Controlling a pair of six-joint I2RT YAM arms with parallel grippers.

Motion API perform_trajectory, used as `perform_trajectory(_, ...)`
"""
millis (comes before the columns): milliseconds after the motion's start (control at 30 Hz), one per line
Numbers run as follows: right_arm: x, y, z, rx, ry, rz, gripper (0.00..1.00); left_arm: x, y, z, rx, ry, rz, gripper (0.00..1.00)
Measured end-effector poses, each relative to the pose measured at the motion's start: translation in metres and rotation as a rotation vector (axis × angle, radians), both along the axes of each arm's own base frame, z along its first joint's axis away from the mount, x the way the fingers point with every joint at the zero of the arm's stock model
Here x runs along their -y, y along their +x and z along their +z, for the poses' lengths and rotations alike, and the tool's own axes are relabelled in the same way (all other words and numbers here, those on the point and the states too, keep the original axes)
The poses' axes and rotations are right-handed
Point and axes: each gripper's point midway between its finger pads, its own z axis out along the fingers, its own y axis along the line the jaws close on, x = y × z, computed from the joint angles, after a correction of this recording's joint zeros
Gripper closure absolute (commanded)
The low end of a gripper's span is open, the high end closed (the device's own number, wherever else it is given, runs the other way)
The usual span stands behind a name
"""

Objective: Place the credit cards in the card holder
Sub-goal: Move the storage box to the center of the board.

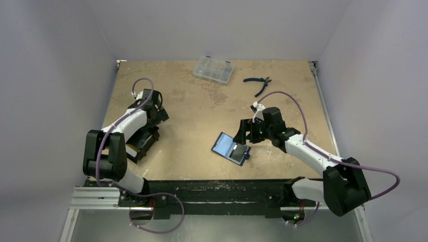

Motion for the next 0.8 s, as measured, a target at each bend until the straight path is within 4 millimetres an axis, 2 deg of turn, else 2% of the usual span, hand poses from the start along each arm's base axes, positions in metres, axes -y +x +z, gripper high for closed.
perform_trajectory(333,0.0,-0.001,-0.009,-0.027,-0.012,0.0,0.15,0.017,0.047,-0.011,0.039,-0.02,-0.162,0.17)
perform_trajectory(500,0.0,-0.001,-0.013,-0.04,-0.017,0.001,0.15,0.023,0.063,-0.013,0.04,-0.021,-0.225,0.11)
perform_trajectory(667,-0.001,-0.002,-0.012,-0.041,-0.008,0.01,0.15,0.023,0.063,0.006,0.053,-0.024,-0.238,0.08)
perform_trajectory(733,-0.003,-0.001,-0.012,-0.041,-0.003,0.014,0.15,0.021,0.057,0.022,0.054,-0.019,-0.228,0.07)
perform_trajectory(800,-0.004,-0.001,-0.014,-0.043,-0.001,0.017,0.15,0.015,0.051,0.047,0.056,0.001,-0.19,0.05)
